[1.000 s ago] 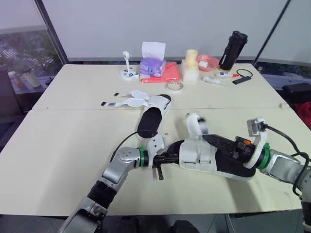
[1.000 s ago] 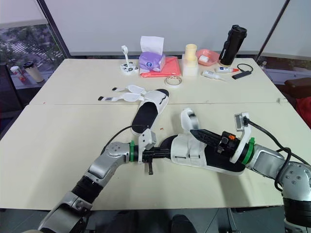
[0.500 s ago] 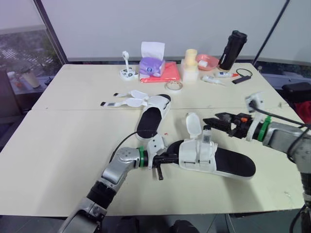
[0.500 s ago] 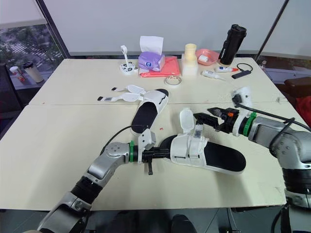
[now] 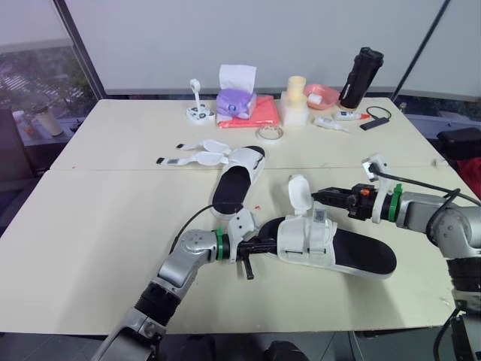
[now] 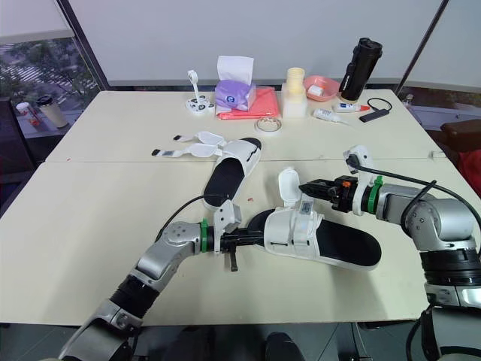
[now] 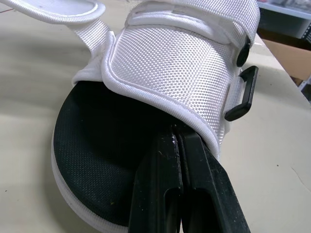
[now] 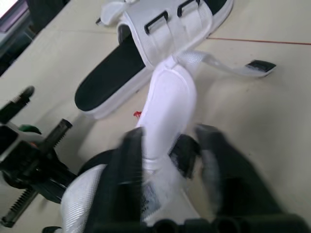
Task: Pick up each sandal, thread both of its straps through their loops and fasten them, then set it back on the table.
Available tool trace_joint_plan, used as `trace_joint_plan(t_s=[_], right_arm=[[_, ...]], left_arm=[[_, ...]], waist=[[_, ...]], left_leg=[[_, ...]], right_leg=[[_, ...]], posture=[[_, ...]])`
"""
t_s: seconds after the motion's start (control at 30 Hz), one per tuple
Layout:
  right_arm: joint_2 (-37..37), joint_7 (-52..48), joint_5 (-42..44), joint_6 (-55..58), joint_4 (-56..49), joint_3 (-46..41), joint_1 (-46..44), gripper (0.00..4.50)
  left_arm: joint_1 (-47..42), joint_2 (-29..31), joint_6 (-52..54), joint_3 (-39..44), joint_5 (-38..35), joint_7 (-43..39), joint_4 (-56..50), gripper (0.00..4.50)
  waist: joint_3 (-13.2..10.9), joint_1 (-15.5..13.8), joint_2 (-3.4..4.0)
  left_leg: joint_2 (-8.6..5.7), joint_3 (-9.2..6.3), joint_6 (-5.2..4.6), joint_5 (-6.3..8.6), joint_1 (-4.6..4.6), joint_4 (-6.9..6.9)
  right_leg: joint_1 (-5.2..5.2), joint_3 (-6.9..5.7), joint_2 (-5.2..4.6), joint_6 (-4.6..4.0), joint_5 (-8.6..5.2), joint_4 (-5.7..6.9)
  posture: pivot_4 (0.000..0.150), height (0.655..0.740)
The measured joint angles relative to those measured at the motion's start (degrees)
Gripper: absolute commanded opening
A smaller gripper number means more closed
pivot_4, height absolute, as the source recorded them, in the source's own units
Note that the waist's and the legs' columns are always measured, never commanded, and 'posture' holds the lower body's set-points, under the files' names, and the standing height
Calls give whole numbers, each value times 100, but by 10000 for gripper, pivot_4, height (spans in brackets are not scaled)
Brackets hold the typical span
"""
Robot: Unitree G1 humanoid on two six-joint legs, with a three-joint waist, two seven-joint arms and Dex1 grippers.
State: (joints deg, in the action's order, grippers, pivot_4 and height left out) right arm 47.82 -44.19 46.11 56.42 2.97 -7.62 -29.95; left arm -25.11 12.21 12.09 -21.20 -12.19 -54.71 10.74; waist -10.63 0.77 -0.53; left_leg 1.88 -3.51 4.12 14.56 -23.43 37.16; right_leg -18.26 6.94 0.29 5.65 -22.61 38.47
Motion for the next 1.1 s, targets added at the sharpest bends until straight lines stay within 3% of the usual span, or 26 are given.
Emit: trace_joint_plan(t_s=[0.6,1.1], right_arm=[[-465,-51,686,455,-141,-1023,-28,770],[-708,225,-582,4,693,-135,-244,770]], left_arm=[[-51,-8,-12,-7,0,4,63,221],[-40,-6,-14,9,0,21,68,221]], waist=[[0,3,1],[0,14,2]], left_leg=[[-1,3,-1,-1,0,1],[-1,2,0,-3,3,2]], right_leg=[[0,0,0,1,0,1],[2,0,0,2,1,3]], posture=[[1500,7400],[1500,7400]])
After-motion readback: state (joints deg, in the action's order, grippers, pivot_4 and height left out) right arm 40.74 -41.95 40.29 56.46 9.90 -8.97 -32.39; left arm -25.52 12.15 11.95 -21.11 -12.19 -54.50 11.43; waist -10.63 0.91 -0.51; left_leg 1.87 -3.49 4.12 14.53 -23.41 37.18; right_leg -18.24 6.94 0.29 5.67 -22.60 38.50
